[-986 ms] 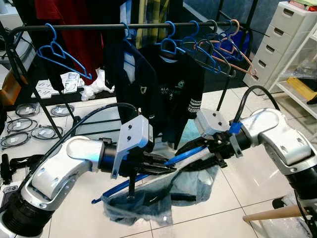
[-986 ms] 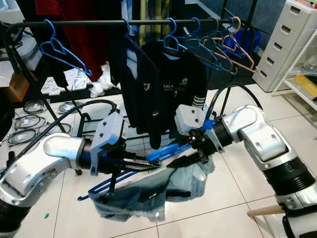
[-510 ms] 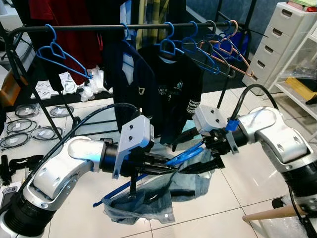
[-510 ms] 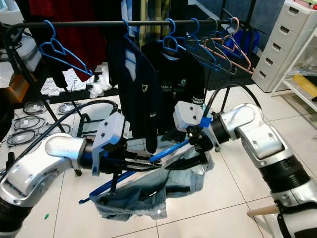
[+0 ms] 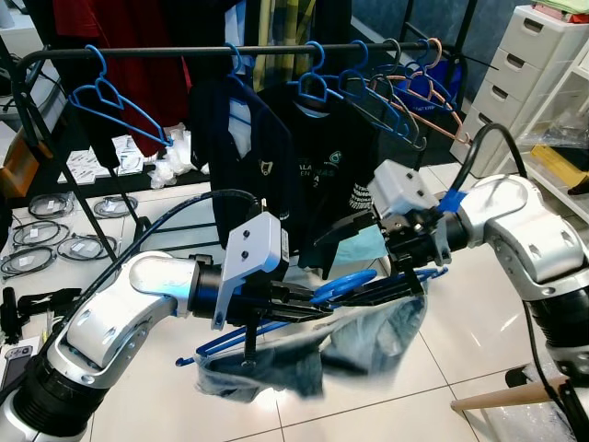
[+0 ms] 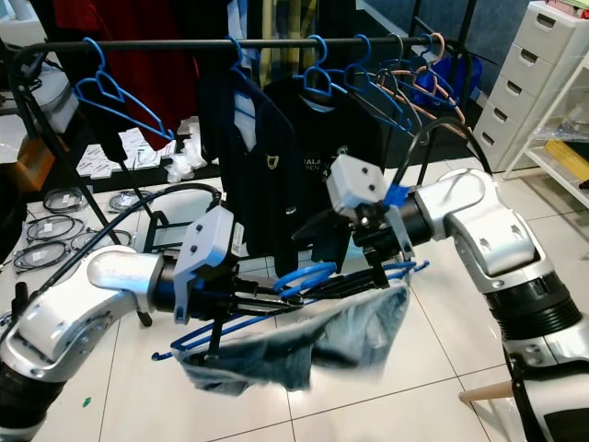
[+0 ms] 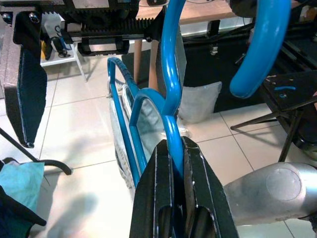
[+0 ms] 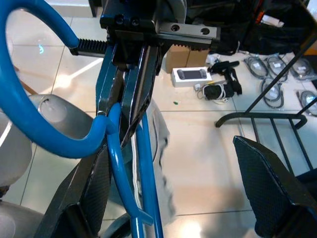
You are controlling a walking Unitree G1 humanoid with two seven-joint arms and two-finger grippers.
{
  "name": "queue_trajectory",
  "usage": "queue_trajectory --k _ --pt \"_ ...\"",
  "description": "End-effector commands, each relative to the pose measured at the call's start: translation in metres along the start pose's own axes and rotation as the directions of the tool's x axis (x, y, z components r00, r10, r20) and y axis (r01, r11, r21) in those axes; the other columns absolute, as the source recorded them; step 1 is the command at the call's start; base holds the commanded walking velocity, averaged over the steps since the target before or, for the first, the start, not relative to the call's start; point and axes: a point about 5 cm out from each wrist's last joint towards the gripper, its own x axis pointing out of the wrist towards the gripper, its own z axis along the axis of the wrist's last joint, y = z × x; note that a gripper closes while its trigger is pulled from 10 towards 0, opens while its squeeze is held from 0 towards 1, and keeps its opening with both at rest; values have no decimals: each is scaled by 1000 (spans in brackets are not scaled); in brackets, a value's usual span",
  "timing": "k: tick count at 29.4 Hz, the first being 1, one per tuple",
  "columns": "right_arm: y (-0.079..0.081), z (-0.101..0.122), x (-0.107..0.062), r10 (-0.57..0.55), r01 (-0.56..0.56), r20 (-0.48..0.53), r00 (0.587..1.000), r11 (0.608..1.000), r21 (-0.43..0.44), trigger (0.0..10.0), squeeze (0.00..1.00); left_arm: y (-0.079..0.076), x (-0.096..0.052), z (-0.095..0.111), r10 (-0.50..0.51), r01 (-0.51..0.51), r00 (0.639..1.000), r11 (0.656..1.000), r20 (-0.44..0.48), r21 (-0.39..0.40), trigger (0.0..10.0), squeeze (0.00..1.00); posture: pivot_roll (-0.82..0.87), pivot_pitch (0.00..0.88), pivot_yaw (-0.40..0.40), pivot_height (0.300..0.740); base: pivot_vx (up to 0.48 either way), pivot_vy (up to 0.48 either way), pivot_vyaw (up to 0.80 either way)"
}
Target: Hang hanger
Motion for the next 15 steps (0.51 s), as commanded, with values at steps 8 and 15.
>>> queue_trajectory --k 8,15 --pt "8 -12 -1 28 -31 -159 987 999 -16 10000 0 -6 9 2 -58 58 998 998 18 16 0 0 -83 99 19 740 0 0 0" --pt "9 -13 9 98 -107 -217 971 994 -29 10000 0 -7 12 2 -72 71 997 997 22 19 0 0 -84 99 21 740 0 0 0"
